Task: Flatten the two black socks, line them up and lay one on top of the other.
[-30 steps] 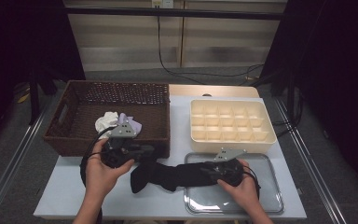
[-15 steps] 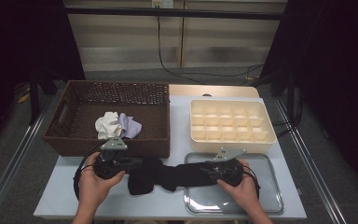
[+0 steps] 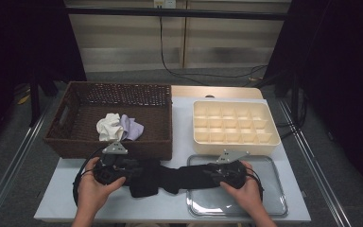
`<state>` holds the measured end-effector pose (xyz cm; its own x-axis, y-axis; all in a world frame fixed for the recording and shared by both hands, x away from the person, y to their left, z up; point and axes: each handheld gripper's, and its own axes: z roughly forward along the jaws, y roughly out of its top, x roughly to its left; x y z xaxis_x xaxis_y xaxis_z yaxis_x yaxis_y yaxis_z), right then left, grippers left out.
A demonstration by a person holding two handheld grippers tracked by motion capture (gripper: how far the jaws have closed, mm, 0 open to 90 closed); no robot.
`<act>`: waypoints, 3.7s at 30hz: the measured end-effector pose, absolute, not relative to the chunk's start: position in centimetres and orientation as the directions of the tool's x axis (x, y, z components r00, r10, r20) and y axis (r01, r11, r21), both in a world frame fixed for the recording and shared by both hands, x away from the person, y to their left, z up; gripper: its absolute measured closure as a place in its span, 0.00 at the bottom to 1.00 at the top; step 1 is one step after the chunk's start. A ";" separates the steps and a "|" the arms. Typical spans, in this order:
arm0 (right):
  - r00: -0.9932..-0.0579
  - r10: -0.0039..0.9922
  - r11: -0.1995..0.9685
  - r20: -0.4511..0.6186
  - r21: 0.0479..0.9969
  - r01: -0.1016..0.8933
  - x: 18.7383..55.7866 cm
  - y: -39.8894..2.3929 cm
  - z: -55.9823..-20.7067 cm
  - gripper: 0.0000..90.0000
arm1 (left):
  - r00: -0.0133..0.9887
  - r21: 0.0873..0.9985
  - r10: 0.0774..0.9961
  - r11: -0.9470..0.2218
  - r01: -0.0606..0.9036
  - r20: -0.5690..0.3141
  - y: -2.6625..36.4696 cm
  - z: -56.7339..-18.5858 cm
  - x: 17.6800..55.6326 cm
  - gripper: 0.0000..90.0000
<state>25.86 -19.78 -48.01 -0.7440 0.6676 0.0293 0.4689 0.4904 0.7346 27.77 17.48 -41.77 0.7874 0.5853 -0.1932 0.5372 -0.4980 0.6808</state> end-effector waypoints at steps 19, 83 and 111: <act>-0.746 0.666 0.493 0.021 0.738 0.461 25.9 -19.7 -48.0 0.73 | 0.814 0.641 0.562 -0.573 0.511 -0.147 11.1 -44.0 29.6 0.90; -0.869 0.468 0.539 0.162 0.727 0.426 26.5 -10.2 -47.5 0.85 | 0.832 0.625 0.499 -0.575 0.527 -0.242 14.4 -45.3 26.5 0.94; -0.810 0.577 0.460 0.103 0.779 0.427 26.5 -16.1 -46.5 0.97 | 0.847 0.675 0.487 -0.554 0.488 -0.213 13.6 -44.3 26.3 0.93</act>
<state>26.54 -16.10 -46.46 -0.8100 0.5774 0.1028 0.4267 0.4599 0.7787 26.35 13.57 -44.26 0.8471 0.4870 -0.2129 0.4880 -0.5539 0.6745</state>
